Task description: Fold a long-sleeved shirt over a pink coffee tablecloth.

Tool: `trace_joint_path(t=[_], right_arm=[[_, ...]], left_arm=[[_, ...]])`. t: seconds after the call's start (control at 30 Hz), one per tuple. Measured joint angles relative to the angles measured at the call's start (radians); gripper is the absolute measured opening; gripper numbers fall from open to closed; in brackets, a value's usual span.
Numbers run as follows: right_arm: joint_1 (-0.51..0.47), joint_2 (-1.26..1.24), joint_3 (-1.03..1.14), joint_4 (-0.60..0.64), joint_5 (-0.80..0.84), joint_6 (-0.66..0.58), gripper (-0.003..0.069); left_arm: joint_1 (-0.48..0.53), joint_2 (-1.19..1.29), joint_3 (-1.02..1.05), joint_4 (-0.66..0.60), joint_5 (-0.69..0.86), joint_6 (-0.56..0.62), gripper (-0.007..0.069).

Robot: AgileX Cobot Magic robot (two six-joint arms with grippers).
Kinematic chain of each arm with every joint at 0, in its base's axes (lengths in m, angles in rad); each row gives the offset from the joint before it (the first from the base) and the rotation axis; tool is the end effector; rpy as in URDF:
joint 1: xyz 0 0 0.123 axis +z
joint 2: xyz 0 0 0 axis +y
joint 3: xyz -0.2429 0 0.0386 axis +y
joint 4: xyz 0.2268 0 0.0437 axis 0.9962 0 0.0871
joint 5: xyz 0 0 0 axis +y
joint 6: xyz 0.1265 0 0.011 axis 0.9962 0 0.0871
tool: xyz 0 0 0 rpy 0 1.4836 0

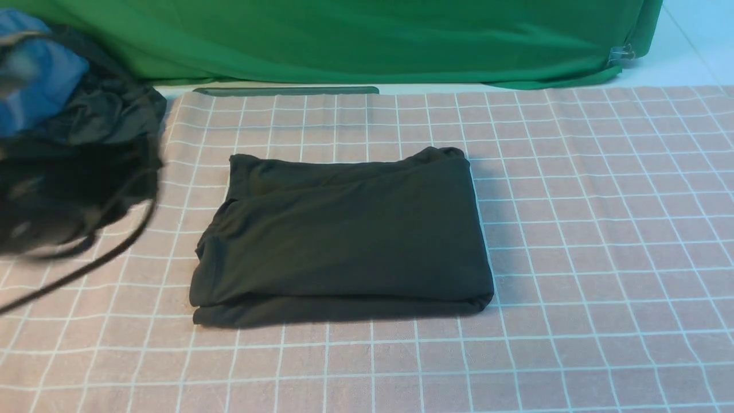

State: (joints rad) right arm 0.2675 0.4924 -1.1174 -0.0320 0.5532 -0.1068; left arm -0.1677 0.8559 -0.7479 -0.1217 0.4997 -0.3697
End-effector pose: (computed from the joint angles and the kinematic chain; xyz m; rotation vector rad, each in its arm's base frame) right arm 0.0854 0.0212 0.4601 -0.2680 1.3867 0.0987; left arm 0.2061 -0.0424 0.2880 -0.2905 2.0991 -0.4486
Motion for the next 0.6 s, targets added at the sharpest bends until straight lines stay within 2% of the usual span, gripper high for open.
trace_joint_path(t=[0.1, 0.27, 0.6], right_arm=[[0.000, -0.140, 0.135, -0.005, -0.142, 0.001, 0.0041], [0.000, -0.301, 0.304, -0.007, -0.285, 0.001, 0.0041], [0.000, -0.380, 0.379, -0.008, -0.318, 0.012, 0.0047]], left_arm=[[0.000, -0.142, 0.070, -0.001, -0.053, -0.009, 0.0033], [0.000, -0.334, 0.149, -0.001, -0.090, -0.012, 0.0033], [0.000, -0.559, 0.218, 0.012, -0.092, -0.013, 0.0033]])
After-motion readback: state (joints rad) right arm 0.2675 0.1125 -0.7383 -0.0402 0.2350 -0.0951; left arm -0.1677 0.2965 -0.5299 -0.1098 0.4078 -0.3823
